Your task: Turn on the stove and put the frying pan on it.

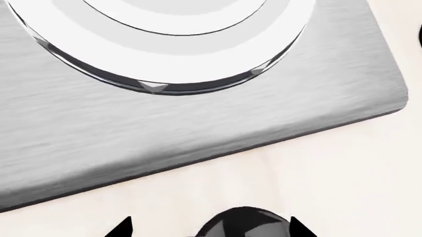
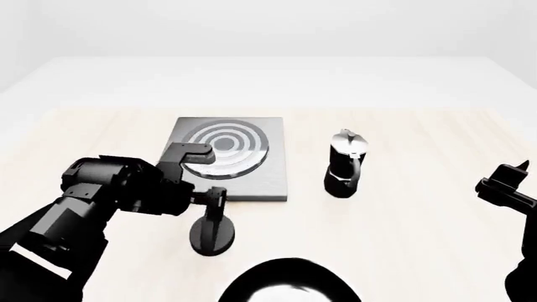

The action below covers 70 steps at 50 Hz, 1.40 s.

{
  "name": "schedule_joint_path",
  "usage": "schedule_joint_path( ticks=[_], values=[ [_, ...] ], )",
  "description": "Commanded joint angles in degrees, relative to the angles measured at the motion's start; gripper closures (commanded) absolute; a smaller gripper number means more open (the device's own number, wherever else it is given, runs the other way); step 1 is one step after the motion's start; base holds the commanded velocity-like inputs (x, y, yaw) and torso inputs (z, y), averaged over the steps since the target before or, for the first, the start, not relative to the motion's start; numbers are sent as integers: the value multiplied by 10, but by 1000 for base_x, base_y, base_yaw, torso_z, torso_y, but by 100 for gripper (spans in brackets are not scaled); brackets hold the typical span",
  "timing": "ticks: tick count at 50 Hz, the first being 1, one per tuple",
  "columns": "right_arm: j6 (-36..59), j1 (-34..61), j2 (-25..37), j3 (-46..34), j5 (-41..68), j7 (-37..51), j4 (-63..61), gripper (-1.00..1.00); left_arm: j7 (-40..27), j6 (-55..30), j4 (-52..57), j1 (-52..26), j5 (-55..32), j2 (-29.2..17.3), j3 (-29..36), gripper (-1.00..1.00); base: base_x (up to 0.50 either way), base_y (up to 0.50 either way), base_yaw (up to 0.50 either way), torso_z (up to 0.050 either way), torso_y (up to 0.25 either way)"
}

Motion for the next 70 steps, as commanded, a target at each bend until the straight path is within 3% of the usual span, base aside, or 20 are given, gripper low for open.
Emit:
schedule_joint_path(
  ticks=[1,4,9,11,16,20,22,24,26,29,30,31,32,34,37,39,42,51,59,70],
  values=[
    [1,0,1,0,2,1,-1,-100,-35,16,-30,-23,21,6,-20,-100,0,0,0,0,0],
    [1,2,1,-2,3,2,-1,-100,-64,-3,38,-16,-5,-19,-42,-100,0,0,0,0,0],
    [4,5,3,-9,2,3,-1,-100,-181,-30,186,-18,-70,-76,-114,-100,0,0,0,0,0],
    [6,6,4,-10,2,4,-3,-100,-283,-56,223,-40,-113,-93,-169,-100,0,0,0,0,0],
    [6,9,3,-14,3,5,-3,-100,-450,-106,331,-90,-211,-130,-263,-100,0,0,0,0,0],
    [9,11,3,-21,4,5,-7,-100,-503,-151,385,-130,-269,-145,-287,-100,0,0,0,0,0],
    [14,15,4,-25,5,6,-11,-100,-556,-203,410,-153,-378,-148,-309,-100,0,0,0,0,0],
    [19,18,5,-28,7,5,-15,-100,-580,-230,456,-177,-403,-159,-305,-100,0,0,0,0,0],
    [21,19,6,-27,9,4,-17,-100,-540,-255,491,-197,-384,-170,-295,-100,0,0,0,0,0],
    [26,20,7,-23,15,0,-19,-100,-397,-236,579,-203,-264,-215,-272,-100,0,0,0,0,0],
    [26,19,8,-22,16,0,-20,-100,-438,-272,533,-215,-322,-214,-268,-100,0,0,0,0,0],
    [26,19,8,-20,17,-1,-20,-100,-432,-286,542,-220,-324,-221,-260,-100,0,0,0,0,0],
    [25,18,8,-20,17,-1,-19,-100,-391,-288,574,-224,-293,-231,-244,-100,0,0,0,0,0],
    [26,18,9,-20,17,0,-18,-100,-319,-301,613,-210,-320,-253,-248,-100,0,0,0,0,0],
    [25,19,10,-21,16,0,-15,-100,-150,-304,728,-210,-205,-303,-155,-100,0,0,0,0,0],
    [27,19,11,-23,15,1,-14,-100,-92,-311,772,-203,-224,-329,-140,-100,0,0,0,0,0],
    [30,22,13,-25,15,3,-15,-100,-85,-322,797,-207,-299,-350,-126,-100,0,0,0,0,0],
    [32,21,15,-27,15,4,-13,-100,-213,-277,849,-238,-532,-390,-80,-100,0,0,0,0,0],
    [32,16,15,-25,17,4,-14,-100,-247,-272,877,-241,-598,-422,-40,-100,0,0,0,0,0],
    [33,16,15,-28,17,7,-12,-100,-258,-261,917,-218,-620,-445,-18,-100,0,0,0,0,0]
  ],
)
